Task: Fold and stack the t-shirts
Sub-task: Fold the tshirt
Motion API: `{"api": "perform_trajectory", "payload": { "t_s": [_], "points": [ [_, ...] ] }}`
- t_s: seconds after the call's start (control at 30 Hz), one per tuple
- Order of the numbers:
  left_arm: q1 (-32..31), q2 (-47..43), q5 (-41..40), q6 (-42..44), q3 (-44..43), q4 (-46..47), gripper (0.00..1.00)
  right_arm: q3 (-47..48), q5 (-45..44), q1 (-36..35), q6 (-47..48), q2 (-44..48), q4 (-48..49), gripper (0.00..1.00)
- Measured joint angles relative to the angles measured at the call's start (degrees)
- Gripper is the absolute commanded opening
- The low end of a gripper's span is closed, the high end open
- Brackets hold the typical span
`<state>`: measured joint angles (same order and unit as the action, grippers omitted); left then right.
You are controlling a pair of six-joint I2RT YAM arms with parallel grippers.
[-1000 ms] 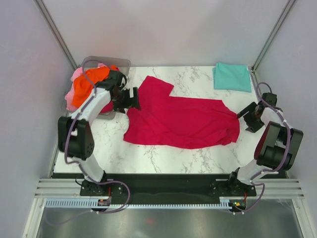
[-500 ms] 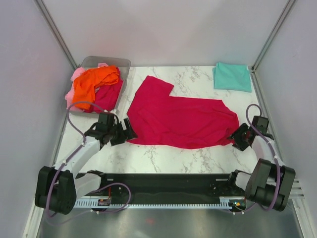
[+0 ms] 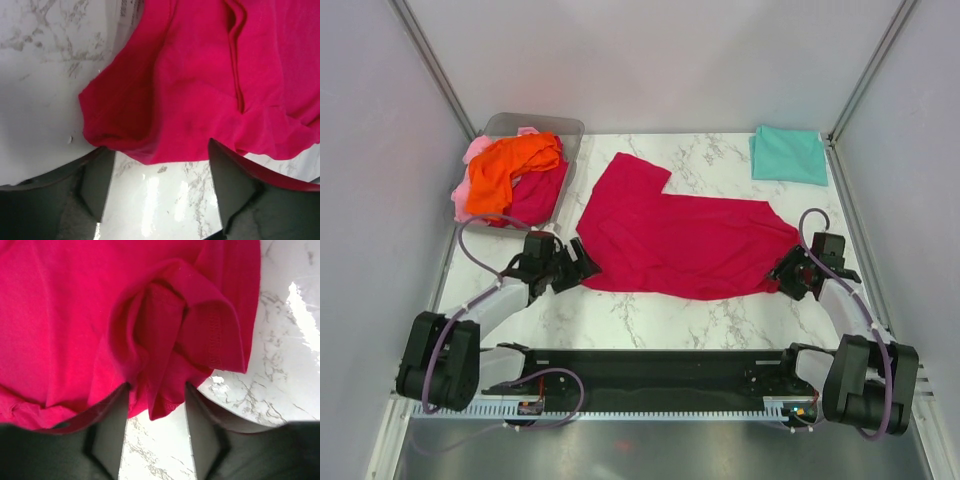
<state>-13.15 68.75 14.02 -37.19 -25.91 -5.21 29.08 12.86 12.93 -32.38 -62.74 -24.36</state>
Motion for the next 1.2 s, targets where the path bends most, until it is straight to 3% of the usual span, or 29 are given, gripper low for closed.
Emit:
{"api": "perform_trajectory", "payload": {
  "t_s": [0.03, 0.07, 0.13, 0.23, 0.33, 0.43, 0.67, 0.73, 0.77, 0.93, 0.97, 1.0, 1.03, 1.07, 1.13, 1.2],
  "points": [
    [0.0, 1.27, 0.07, -0.22, 0.0, 1.44, 0.68, -0.35, -0.11, -0.57, -0.2, -0.87, 0.74, 0.49],
    [0.04, 2.8, 0.63, -0.5, 0.0, 3.02, 0.29, -0.68, -0.24, -1.07, -0.39, -1.7, 1.22, 0.4],
    [0.2, 4.94, 1.27, -0.92, -0.11, 4.98, 0.03, -0.98, -0.31, -1.68, -0.59, -2.82, 1.57, 0.28],
    [0.22, 6.75, 1.73, -1.05, -0.09, 5.27, 0.02, -1.05, -1.33, -1.95, -0.33, -2.82, 1.7, 0.0],
    [0.31, 4.24, 0.46, -1.03, -0.17, 2.82, 0.02, -0.33, -4.72, -1.68, -0.87, -2.25, 0.22, 0.0],
    [1.31, -3.93, -1.55, -1.09, 0.57, -0.9, 0.02, 1.4, -6.88, 1.53, -1.03, -1.68, -1.16, 0.0],
    [8.37, -20.35, 0.15, -1.09, -0.44, -10.25, 0.02, 4.31, -2.93, 11.41, -0.46, -5.01, -4.04, 0.0],
    [9.16, -22.23, 1.27, -1.09, -1.66, -13.62, 0.02, 4.42, -1.2, 13.27, -0.52, -5.07, -5.31, 0.06],
    [9.42, -23.12, 1.77, -1.09, -2.36, -15.17, 0.02, 4.42, -0.79, 13.92, -0.57, -4.96, -5.77, 0.16],
    [11.23, -27.04, 2.32, -1.05, -3.87, -19.76, 0.02, 4.44, -3.87, 16.81, -0.24, -2.84, -6.14, 0.46],
    [11.28, -28.0, 2.58, -1.07, -3.87, -20.7, 0.09, 4.48, -4.46, 17.27, -0.57, -2.27, -6.34, 0.6],
    [11.26, -29.35, 2.91, -1.14, -3.89, -21.75, 0.23, 4.57, -4.87, 17.79, -0.94, -1.7, -6.51, 0.62],
    [11.21, -30.73, 3.26, -1.14, -4.04, -22.84, 0.59, 4.72, -5.25, 18.47, -1.18, -1.05, -6.56, 0.63],
    [11.19, -31.89, 3.93, -1.05, -4.44, -24.2, 0.76, 4.87, -5.38, 19.06, -1.31, -0.48, -6.54, 0.64],
    [11.21, -32.7, 5.18, -0.83, -6.56, -27.26, 0.99, 5.53, -3.23, 19.96, -1.31, 0.96, -5.84, 0.64],
    [11.19, -32.11, 6.47, 0.42, -10.19, -29.66, 1.0, 6.45, -0.37, 19.02, -1.29, 2.38, -3.78, 0.64]
  ]
}}
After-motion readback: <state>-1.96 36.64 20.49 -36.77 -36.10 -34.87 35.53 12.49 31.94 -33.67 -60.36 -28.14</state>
